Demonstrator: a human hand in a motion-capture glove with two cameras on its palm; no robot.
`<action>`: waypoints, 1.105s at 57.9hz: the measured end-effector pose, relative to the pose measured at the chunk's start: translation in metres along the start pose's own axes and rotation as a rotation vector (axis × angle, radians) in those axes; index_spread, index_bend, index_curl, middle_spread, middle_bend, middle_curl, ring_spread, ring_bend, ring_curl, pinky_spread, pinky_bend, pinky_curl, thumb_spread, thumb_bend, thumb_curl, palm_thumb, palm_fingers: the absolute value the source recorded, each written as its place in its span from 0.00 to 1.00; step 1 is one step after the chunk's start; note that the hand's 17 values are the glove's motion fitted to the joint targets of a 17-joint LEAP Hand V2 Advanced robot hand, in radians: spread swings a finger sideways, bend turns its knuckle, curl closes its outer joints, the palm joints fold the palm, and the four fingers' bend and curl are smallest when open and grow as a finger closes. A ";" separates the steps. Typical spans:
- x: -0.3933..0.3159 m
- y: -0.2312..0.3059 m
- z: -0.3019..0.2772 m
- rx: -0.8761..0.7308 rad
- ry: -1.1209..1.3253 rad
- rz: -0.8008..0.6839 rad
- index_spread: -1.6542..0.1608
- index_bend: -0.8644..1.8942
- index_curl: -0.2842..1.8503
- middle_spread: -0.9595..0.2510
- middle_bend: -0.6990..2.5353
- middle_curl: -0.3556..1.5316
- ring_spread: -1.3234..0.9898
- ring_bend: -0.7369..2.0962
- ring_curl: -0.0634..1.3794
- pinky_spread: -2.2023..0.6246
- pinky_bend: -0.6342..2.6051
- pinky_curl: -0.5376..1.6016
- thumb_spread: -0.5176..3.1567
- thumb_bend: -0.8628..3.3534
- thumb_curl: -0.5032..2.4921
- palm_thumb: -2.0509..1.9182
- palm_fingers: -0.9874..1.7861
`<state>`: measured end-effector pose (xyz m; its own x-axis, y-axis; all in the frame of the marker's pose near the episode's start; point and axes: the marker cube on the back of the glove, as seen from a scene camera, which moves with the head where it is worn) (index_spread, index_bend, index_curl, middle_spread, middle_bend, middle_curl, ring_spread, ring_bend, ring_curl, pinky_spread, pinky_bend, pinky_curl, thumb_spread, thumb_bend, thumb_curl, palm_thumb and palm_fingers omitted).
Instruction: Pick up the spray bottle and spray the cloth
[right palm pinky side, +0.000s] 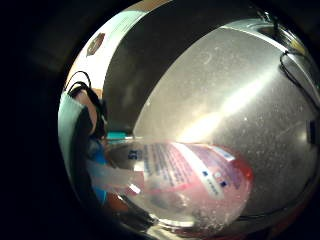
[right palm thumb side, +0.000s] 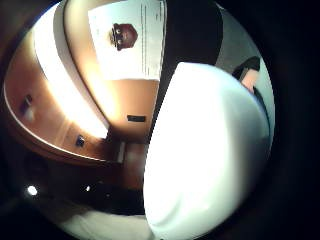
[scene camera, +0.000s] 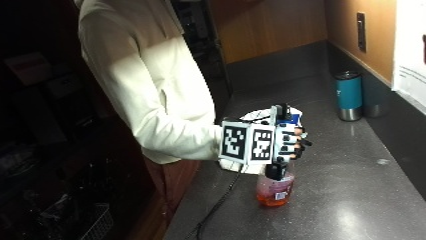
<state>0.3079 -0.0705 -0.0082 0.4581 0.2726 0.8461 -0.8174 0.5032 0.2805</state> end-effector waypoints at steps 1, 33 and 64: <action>-0.002 -0.001 0.002 -0.012 0.018 -0.006 0.79 0.40 0.34 0.67 0.38 0.45 0.49 0.47 0.34 0.71 0.29 0.42 0.27 0.20 0.36 0.77 0.84; -0.140 0.090 0.078 -0.619 0.896 -0.677 0.80 0.45 0.38 0.72 0.41 0.47 0.49 0.47 0.37 0.69 0.29 0.43 0.14 0.20 0.40 0.78 0.85; -0.129 0.175 0.125 -0.686 0.864 -0.648 0.80 0.46 0.39 0.72 0.42 0.47 0.49 0.48 0.38 0.69 0.30 0.44 0.12 0.20 0.40 0.78 0.85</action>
<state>0.0622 -0.1201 -0.0119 0.9912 0.1322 0.0026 -0.1322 0.9910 0.0207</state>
